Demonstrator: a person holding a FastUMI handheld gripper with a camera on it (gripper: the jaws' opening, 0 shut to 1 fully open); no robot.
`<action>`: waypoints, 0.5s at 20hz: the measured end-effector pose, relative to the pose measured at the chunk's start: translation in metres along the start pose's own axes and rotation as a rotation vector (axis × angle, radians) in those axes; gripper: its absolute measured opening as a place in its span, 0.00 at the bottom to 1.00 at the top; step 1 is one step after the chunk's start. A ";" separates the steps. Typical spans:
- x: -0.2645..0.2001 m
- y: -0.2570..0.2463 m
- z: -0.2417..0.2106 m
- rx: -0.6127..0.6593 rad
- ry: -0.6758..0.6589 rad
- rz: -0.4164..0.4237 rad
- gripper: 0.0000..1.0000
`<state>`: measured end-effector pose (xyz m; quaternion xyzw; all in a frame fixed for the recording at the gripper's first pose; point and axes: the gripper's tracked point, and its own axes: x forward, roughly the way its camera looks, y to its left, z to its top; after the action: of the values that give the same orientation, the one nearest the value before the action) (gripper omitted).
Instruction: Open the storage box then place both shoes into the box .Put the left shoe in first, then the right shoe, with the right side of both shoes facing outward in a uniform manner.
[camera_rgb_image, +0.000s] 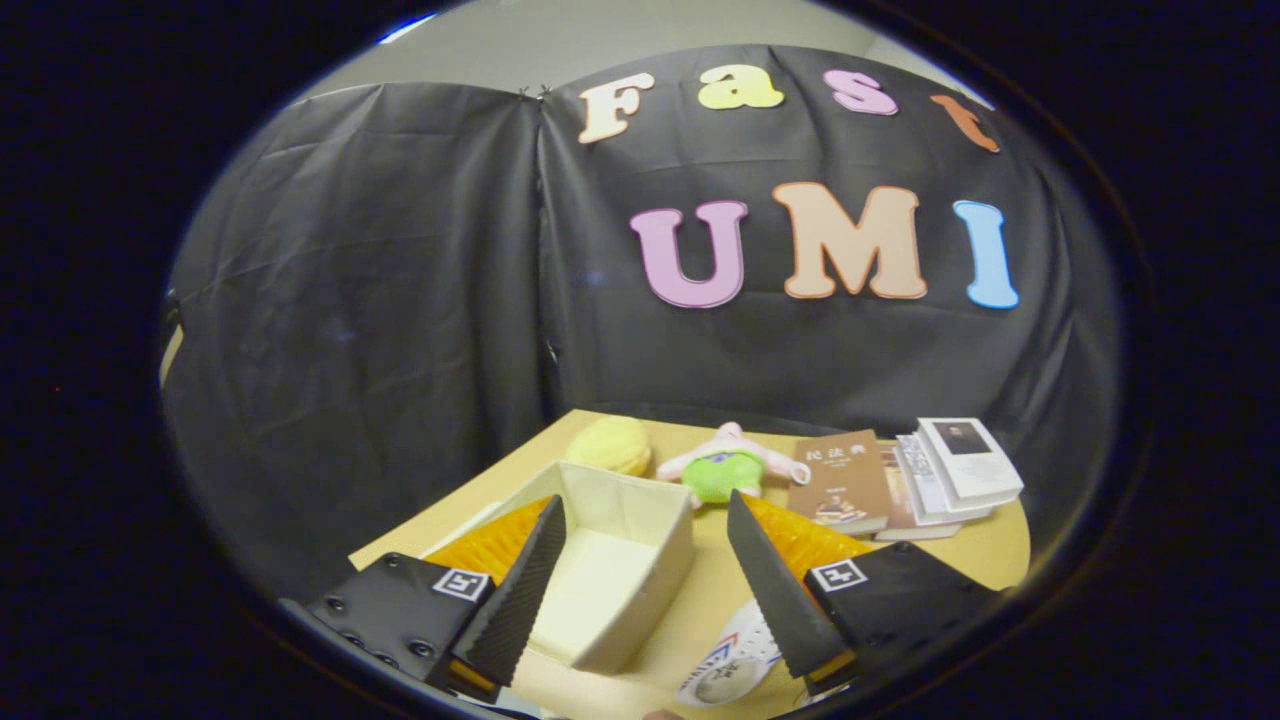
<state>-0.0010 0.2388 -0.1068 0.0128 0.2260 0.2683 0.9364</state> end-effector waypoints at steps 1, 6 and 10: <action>-0.002 -0.014 -0.007 0.002 0.013 -0.020 1.00; -0.005 -0.063 -0.063 0.020 0.129 -0.072 1.00; -0.003 -0.088 -0.108 -0.001 0.228 -0.088 1.00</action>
<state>-0.0059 0.1515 -0.2154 -0.0279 0.3312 0.2268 0.9155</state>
